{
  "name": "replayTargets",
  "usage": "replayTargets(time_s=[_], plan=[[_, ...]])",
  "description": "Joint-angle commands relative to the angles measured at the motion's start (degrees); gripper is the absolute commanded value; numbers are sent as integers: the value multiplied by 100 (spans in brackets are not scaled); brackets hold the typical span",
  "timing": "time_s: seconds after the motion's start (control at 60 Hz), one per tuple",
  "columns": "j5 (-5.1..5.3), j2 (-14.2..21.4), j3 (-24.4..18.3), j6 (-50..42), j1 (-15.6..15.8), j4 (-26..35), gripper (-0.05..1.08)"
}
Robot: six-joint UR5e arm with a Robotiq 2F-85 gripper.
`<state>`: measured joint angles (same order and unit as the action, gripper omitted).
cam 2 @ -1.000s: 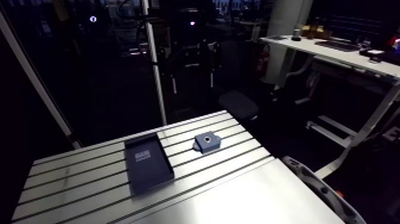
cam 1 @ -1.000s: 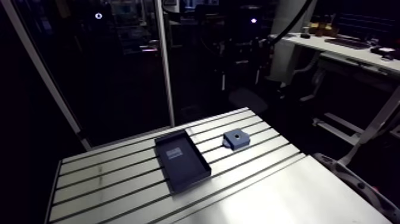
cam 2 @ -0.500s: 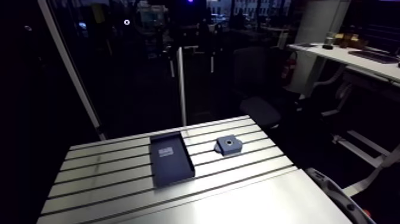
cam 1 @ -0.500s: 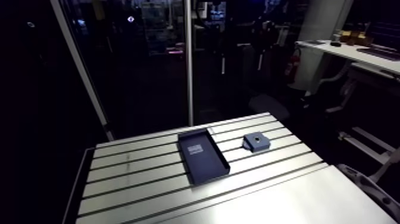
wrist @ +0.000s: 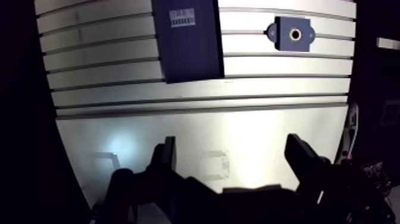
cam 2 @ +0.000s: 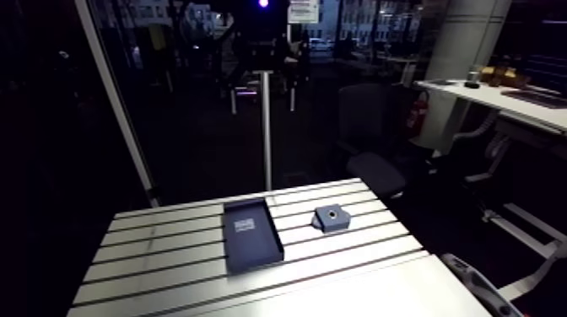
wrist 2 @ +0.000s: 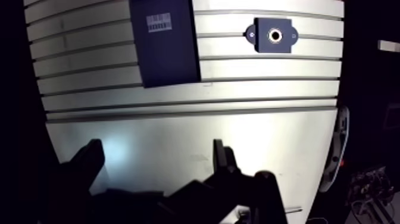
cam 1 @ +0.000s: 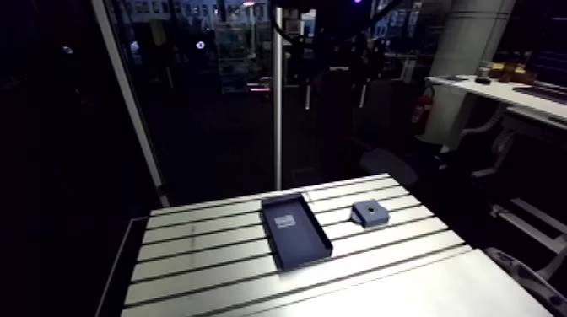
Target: Pick up the bearing and press it into the housing until flush.
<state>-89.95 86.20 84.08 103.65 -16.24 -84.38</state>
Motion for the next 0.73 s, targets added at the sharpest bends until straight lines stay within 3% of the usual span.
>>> replayTargets(time_s=[0.017, 0.3, 0.733], plan=[[-43, 57, 42, -42, 144, -21, 2], [-61, 154, 121, -51, 244, -30, 2], [-2, 147, 130, -42, 244, -21, 2]])
